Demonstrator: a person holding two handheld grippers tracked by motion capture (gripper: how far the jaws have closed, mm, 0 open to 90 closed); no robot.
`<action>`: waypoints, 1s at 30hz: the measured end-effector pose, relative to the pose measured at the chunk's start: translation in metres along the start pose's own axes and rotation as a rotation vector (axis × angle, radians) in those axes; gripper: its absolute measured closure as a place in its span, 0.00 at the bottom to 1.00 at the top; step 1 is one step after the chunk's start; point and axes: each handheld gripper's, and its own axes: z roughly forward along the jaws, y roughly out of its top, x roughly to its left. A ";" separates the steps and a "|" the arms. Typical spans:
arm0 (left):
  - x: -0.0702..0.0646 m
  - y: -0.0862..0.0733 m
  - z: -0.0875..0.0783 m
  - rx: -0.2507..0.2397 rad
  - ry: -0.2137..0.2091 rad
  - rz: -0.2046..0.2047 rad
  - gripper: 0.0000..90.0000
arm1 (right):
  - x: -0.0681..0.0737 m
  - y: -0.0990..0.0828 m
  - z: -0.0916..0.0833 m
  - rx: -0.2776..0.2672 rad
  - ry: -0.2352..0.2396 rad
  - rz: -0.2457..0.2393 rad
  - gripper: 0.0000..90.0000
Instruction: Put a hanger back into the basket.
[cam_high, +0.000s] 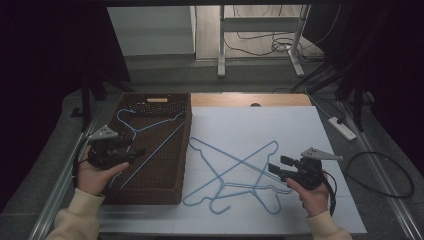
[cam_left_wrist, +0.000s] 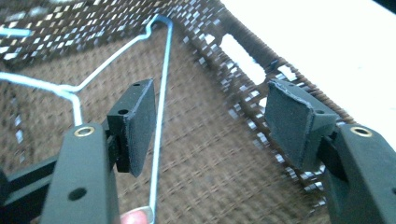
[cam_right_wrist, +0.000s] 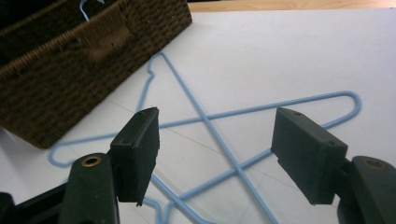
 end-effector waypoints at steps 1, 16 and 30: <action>-0.004 -0.001 -0.001 -0.016 -0.009 0.008 0.38 | 0.000 0.000 0.000 0.004 -0.007 -0.013 0.36; -0.046 -0.011 0.014 -0.079 -0.116 0.056 0.37 | -0.004 -0.001 -0.002 0.028 -0.036 -0.089 0.36; -0.063 -0.015 0.021 -0.083 -0.142 0.088 0.36 | -0.009 -0.001 -0.012 0.033 -0.060 -0.111 0.37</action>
